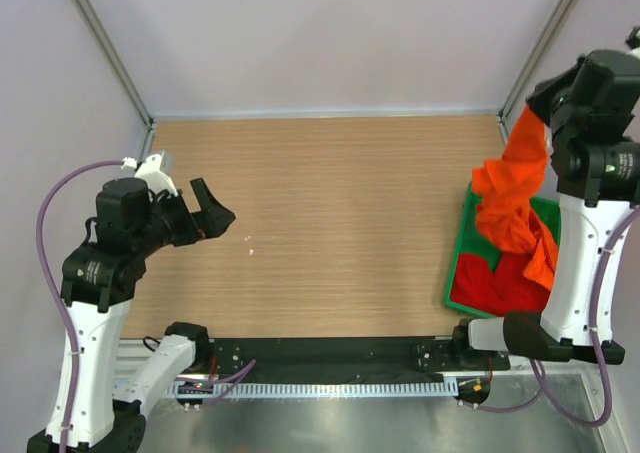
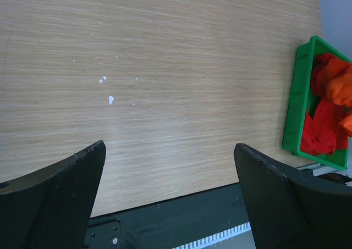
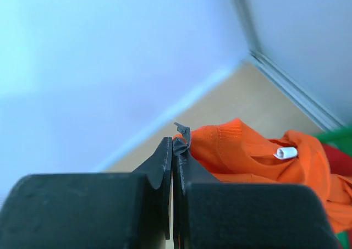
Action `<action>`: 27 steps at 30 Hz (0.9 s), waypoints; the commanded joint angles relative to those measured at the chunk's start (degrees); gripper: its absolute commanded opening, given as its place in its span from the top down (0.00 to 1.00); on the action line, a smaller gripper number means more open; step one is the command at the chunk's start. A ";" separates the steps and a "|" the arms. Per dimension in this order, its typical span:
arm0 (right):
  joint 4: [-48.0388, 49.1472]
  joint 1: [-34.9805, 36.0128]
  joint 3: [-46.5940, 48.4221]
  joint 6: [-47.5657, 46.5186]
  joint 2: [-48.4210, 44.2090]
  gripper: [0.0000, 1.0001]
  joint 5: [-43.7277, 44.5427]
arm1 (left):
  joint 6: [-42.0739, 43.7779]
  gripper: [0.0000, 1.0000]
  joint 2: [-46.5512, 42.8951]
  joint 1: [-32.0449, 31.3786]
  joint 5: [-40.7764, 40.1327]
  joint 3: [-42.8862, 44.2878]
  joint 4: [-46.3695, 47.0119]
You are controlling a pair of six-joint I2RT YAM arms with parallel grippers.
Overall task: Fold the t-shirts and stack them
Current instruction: Grab the tshirt from the pile
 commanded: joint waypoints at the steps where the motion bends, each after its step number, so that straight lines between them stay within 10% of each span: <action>1: 5.12 2.16 14.08 0.22 4.05 0.99 -11.06 | 0.18 0.00 -0.18 -0.29 0.35 3.34 -0.23; 13: 26.03 16.57 13.96 19.72 3.98 0.99 -34.98 | -3.69 0.00 -1.41 -0.29 -0.26 7.82 -4.89; 27: 23.84 42.31 -41.06 21.59 -2.72 0.99 -40.16 | -9.22 0.00 -3.52 -0.29 3.86 4.07 -8.23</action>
